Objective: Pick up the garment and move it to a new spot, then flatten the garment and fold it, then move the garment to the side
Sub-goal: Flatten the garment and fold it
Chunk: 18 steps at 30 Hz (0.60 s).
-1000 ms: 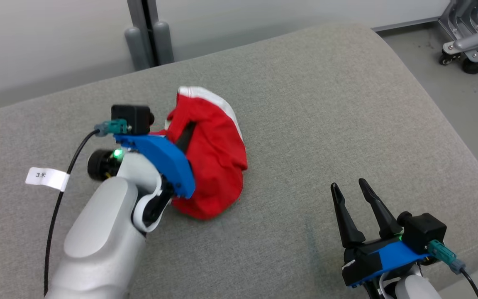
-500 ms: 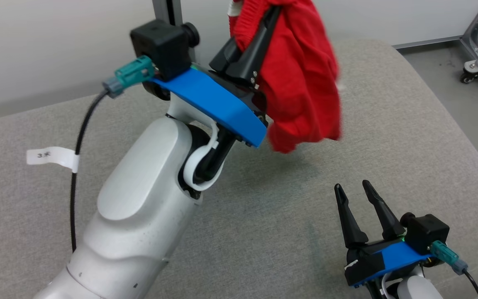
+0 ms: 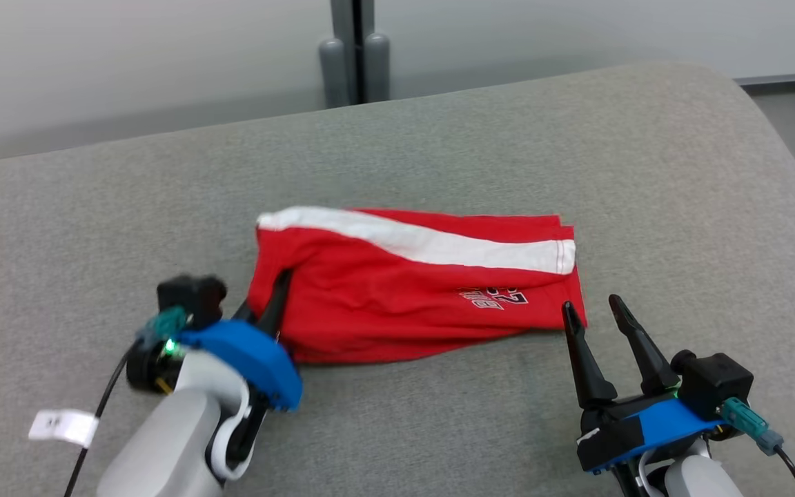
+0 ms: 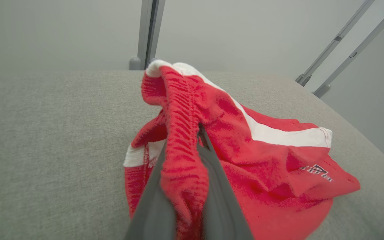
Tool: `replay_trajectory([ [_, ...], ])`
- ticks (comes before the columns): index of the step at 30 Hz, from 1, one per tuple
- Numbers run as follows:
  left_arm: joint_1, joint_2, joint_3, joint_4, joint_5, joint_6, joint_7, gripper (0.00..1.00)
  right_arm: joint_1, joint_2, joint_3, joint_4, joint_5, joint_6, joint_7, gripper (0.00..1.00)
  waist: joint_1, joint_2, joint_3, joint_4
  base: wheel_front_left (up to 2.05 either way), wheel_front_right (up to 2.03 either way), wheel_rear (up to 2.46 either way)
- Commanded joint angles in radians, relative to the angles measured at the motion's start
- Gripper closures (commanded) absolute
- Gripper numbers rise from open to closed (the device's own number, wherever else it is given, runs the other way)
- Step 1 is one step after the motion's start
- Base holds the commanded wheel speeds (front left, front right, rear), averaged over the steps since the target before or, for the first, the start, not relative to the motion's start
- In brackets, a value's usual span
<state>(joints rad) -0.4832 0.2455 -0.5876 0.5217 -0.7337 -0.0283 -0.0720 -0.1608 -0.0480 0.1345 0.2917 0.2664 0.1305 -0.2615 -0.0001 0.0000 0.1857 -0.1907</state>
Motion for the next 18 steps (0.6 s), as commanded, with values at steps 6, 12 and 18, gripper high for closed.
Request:
replay_trajectory([
  [6, 0.12, 0.024, 0.019, 0.023, -0.031, 0.007, -0.056, 1.0, -0.011, -0.004, -0.001, -0.004, -0.015, 0.0, -0.004, 0.0, 0.0001, 0.0, -0.006, 0.058, 0.0, 0.0, 0.0],
  [12, 0.188, 0.033, 0.007, -0.014, -0.039, 0.009, -0.061, 0.0, 0.008, -0.004, -0.001, -0.005, -0.02, 0.0, 0.008, 0.0, 0.0001, 0.0, -0.03, 0.093, 0.0, 0.0, 0.0],
  [18, 0.234, 0.071, 0.01, -0.096, -0.051, 0.048, 0.0, 0.0, 0.023, -0.004, 0.001, -0.004, -0.017, 0.0, 0.014, 0.0, 0.0001, 0.0, -0.063, 0.103, 0.0, 0.0, 0.0],
])
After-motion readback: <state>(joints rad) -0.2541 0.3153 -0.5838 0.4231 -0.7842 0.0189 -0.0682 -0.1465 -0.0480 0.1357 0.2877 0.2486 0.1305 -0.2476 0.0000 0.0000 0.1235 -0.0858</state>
